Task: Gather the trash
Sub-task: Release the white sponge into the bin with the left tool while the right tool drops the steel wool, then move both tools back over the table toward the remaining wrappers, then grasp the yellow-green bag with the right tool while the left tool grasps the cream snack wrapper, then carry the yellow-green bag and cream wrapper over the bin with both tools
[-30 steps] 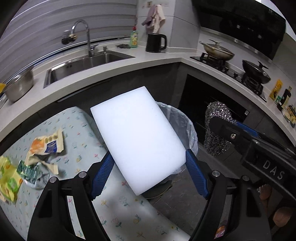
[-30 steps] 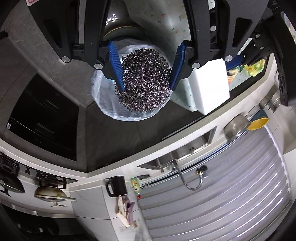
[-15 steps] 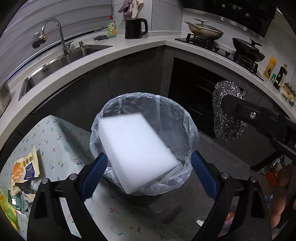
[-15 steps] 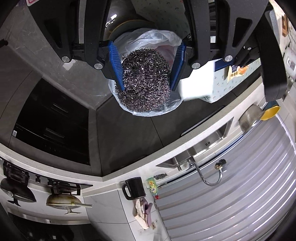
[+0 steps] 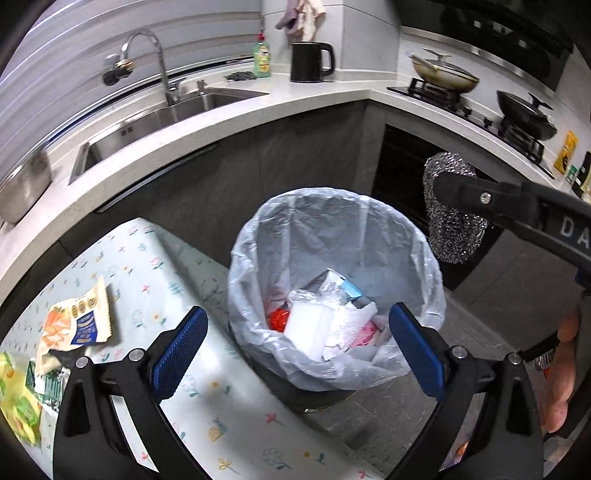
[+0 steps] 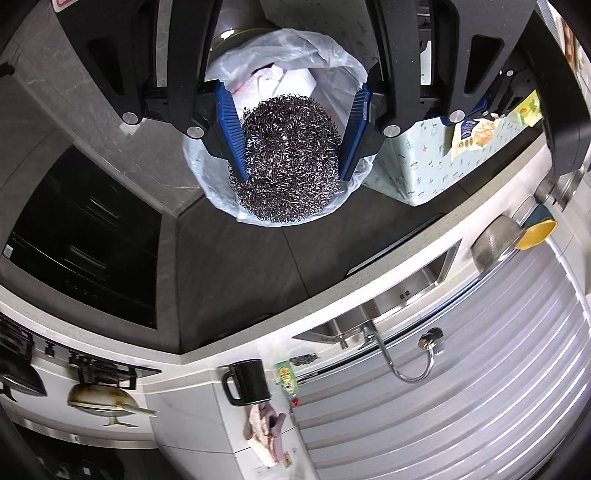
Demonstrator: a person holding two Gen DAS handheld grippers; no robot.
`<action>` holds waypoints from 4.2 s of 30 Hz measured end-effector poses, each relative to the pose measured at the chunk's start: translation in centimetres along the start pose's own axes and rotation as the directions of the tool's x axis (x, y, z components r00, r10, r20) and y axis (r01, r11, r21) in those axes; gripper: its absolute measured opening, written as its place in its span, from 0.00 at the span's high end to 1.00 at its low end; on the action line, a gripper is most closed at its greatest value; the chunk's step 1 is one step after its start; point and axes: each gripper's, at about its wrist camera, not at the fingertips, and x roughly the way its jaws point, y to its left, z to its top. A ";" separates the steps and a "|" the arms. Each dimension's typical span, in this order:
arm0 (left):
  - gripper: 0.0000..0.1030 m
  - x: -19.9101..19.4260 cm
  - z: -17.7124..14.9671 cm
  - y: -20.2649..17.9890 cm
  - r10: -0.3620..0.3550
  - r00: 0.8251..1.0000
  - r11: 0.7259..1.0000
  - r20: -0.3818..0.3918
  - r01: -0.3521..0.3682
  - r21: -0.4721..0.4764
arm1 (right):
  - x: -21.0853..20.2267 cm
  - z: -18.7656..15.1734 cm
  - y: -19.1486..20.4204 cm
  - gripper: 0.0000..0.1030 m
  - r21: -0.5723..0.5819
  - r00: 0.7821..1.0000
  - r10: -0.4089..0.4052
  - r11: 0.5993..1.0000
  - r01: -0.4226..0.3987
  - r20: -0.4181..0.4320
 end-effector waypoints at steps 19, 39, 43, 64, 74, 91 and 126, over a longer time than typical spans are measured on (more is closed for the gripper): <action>0.08 -3.3 -1.1 6.1 0.128 0.992 0.975 -0.017 -0.129 -0.180 | -3.0 0.6 5.8 0.37 -0.067 0.998 0.029 0.997 -0.026 0.054; 0.07 -15.6 -9.1 18.6 0.334 0.942 0.860 -0.032 -0.318 -0.399 | -9.4 -4.3 20.3 0.28 -0.264 0.982 0.183 0.950 -0.165 0.045; 0.07 -17.7 -11.4 22.0 0.378 0.924 0.830 -0.049 -0.362 -0.424 | -9.1 -5.9 23.7 0.28 -0.292 0.977 0.211 0.935 -0.201 0.005; 0.07 -21.6 -22.8 41.5 0.419 0.885 0.654 -0.204 -0.450 -0.608 | 0.5 -19.5 41.8 0.28 -0.391 0.908 0.282 0.833 -0.392 -0.310; 0.07 -18.0 -23.1 46.8 0.337 0.917 0.625 -0.213 -0.387 -0.678 | 6.4 -22.8 47.4 0.30 -0.381 0.871 0.302 0.807 -0.450 -0.389; 0.59 -14.0 -23.2 48.5 0.203 0.957 0.646 -0.207 -0.290 -0.706 | 6.4 -21.8 46.5 0.93 -0.353 0.873 0.337 0.816 -0.457 -0.352; 0.95 -21.3 -8.7 25.5 0.241 0.970 0.865 0.029 -0.201 -0.460 | -9.0 -7.9 28.3 0.93 -0.275 0.947 0.322 0.910 -0.309 0.001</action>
